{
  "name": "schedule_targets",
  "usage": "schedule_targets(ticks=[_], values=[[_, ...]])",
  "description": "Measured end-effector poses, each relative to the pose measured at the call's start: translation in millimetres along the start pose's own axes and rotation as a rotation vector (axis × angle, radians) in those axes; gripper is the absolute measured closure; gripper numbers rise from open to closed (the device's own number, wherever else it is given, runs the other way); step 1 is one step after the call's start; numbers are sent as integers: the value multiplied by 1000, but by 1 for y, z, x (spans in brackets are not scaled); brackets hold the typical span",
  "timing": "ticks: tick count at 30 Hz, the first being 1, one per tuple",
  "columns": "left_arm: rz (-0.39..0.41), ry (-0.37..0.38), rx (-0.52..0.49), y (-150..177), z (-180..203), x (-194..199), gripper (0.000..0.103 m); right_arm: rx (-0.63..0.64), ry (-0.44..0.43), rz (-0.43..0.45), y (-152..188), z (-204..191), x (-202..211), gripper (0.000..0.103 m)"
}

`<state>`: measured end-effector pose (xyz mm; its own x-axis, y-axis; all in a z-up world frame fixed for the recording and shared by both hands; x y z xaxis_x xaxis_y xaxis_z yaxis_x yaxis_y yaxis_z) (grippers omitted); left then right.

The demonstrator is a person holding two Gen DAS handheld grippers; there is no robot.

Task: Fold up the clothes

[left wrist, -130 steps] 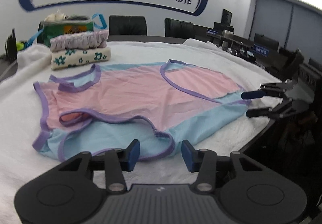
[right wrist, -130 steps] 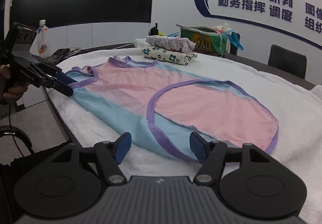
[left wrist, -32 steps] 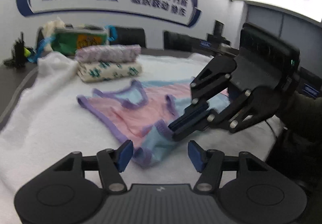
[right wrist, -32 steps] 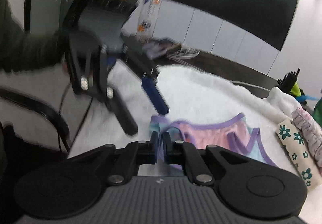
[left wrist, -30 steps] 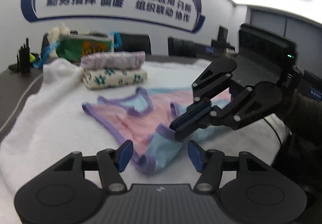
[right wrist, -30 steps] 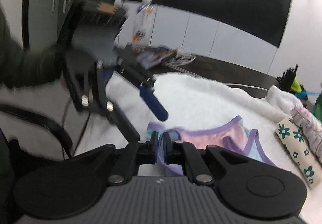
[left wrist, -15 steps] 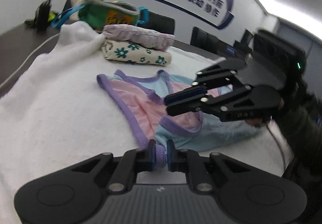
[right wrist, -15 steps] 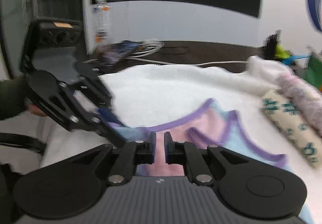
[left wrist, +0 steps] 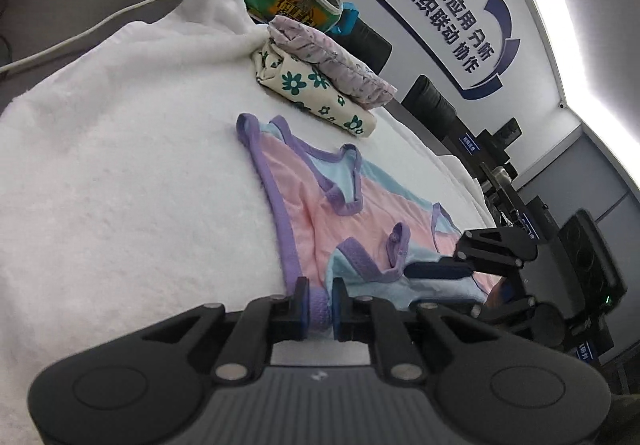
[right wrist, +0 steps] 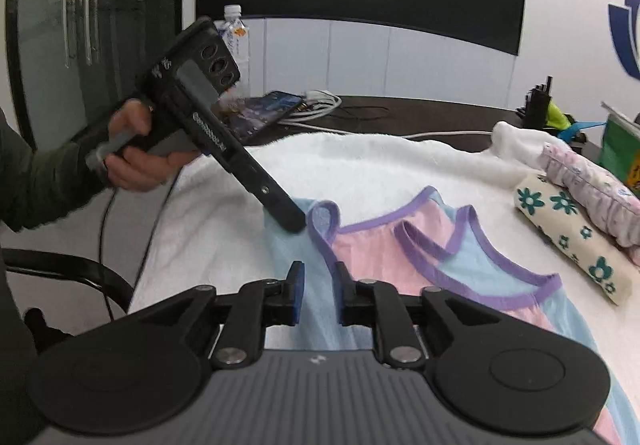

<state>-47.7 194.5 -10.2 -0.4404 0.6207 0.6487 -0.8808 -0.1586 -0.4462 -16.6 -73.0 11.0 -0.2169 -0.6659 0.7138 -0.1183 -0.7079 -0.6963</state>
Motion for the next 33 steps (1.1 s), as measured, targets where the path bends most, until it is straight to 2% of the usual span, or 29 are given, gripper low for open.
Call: schedule_targets(ticks=[1, 4, 9, 11, 14, 17, 20, 23, 25, 28, 30, 33], values=[[1, -9, -4, -1, 1, 0, 93, 7, 24, -11, 1, -3, -2, 70], [3, -46, 10, -2, 2, 1, 93, 27, 27, -39, 6, -10, -12, 70], [38, -182, 29, 1, 5, 9, 91, -1, 43, -38, 12, -8, -21, 69], [96, -202, -20, 4, 18, 23, 90, -15, 45, -18, 12, -7, -16, 69], [191, -197, -168, 10, 53, 38, 85, -57, 23, 62, 10, -3, 1, 69], [153, -183, -247, 7, 80, 18, 85, -117, 58, 97, 9, 1, 12, 69], [70, -278, -294, 6, 83, -20, 86, -164, 121, 93, 13, 4, 18, 69], [55, -384, -272, 2, 69, -39, 87, -192, 150, 65, 27, 3, 23, 70], [71, -376, -242, -1, 57, -40, 86, -222, 169, 43, 36, 7, 25, 69], [102, -349, -240, 6, 44, -35, 95, -325, 179, 6, 49, 23, 19, 65], [111, -346, -241, 9, 43, -34, 94, -387, 181, -19, 56, 33, 14, 65], [104, -343, -212, 9, 43, -31, 94, -401, 176, -24, 61, 36, 18, 64]])
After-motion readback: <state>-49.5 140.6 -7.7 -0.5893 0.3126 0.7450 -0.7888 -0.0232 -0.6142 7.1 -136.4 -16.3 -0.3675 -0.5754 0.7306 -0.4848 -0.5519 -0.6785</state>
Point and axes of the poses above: each gripper's, at about its wrist camera, not at the fingertips, and x roughly against the way its jaws point, z to its right, y to its underside, the point moved 2 cm from there along -x, roughly the way its jaws point, and after that the axes turned 11 degrees about -z, right-handed, at the moved point
